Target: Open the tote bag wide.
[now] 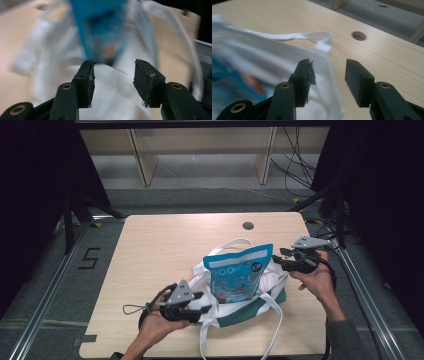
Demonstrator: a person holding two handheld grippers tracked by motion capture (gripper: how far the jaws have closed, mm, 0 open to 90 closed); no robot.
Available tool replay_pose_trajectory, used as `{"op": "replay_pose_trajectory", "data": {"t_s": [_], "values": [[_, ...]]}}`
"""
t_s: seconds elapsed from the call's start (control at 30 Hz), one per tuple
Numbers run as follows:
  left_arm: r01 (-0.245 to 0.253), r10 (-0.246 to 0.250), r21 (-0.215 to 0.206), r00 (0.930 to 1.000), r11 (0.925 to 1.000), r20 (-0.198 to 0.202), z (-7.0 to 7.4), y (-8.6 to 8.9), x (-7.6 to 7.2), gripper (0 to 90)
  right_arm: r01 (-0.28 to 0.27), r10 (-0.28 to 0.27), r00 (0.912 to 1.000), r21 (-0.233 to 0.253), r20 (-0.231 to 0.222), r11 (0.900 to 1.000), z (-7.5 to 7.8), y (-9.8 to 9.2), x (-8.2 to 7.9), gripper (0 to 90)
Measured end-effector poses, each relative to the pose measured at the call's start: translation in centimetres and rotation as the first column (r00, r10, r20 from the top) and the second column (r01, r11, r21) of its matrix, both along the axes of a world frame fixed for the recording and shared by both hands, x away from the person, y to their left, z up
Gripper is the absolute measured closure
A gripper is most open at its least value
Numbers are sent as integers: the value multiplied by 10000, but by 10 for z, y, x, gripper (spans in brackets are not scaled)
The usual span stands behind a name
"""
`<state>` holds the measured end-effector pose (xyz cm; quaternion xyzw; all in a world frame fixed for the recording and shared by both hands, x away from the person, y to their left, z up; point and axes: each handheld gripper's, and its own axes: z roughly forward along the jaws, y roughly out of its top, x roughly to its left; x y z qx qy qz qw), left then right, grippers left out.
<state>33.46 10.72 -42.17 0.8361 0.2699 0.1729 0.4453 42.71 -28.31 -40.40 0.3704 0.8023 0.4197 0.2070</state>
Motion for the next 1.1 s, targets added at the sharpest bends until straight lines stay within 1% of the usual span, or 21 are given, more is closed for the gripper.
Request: {"op": "replay_pose_trajectory", "data": {"t_s": [0.03,0.1,0.2,0.27,0.33,0.43,0.5,0.53,0.6,0.67,0.7,0.73,0.77,0.8,0.87,0.9,0.93,1.0,1.03,1.07,1.1], "values": [[-326,319,216,9990,9992,310,2,3,8,484,-313,314,9995,68,-45,9995,3,1,-10,549],[-888,872,361,9952,9954,438,1,6,24,482,-880,880,9961,-31,76,9961,4,3,-26,541],[-1092,1088,350,9940,9934,139,-8,4,47,481,-1389,1388,9903,-143,-76,9902,4,6,-44,533],[-1308,1310,318,9914,9909,-53,-14,2,59,480,-1966,1966,9805,-60,-43,9805,2,10,-51,531],[-1387,1390,186,9902,9902,-140,-19,-1,70,496,-2506,2505,9675,16,-347,9681,-2,17,-59,530],[-1267,1268,339,9919,9914,-28,-23,-5,82,585,-3448,3428,9377,-300,-564,9382,-10,27,-65,530],[-1417,1417,357,9899,9893,20,-26,-4,90,667,-3746,3685,9241,-490,-1012,9259,-18,32,-69,542],[-1656,1656,67,9862,9862,0,-28,-4,95,709,-3916,3827,9171,-732,-1111,9172,-21,32,-69,558],[-1824,1825,122,9832,9832,-81,-35,-1,104,752,-4041,3888,9096,-939,-1469,9099,-28,32,-72,623],[-1836,1839,531,9829,9816,-11,-47,-1,114,780,-4341,4149,8984,-1483,-1438,8886,-33,29,-74,703],[-1836,1839,531,9829,9816,-11,-47,-1,114,794,-4378,4154,8963,-1610,-1553,8845,-36,28,-75,722],[-1763,1813,977,9824,9795,-452,-62,-4,119,806,-4482,4199,8900,-1717,-1774,8773,-39,27,-77,733],[-1741,1823,1191,9813,9775,-617,-69,-6,119,806,-4517,4199,8877,-1809,-1891,8736,-43,27,-79,745],[-1603,1692,1560,9845,9747,-456,-74,-6,120,803,-4486,4115,8880,-1890,-2053,8735,-47,27,-80,752],[-1629,1743,1685,9831,9722,-553,-84,-7,120,801,-4438,4004,8868,-1841,-2306,8770,-60,28,-80,763],[-1737,1854,1515,9804,9731,-668,-86,-8,120,802,-4614,4174,8771,-1750,-2377,8698,-68,28,-77,764],[-1830,1932,1449,9794,9724,-596,-84,-9,120,800,-4640,4177,8721,-1597,-2548,8713,-75,28,-75,764],[-2046,2142,1503,9755,9672,-501,-78,-9,117,776,-4617,4149,8696,-1428,-2676,8755,-79,27,-74,759],[-2046,2142,1503,9755,9672,-501,-78,-9,117,734,-4617,4149,8696,-1428,-2676,8755,-79,27,-74,759],[-2122,2205,1306,9740,9685,-524,-66,-7,112,671,-4389,3928,8787,-1356,-2711,8882,-73,26,-78,735],[-2089,2141,1004,9758,9728,-436,-57,-4,108,647,-4333,3905,8832,-1329,-2598,8914,-68,26,-78,716]]}}
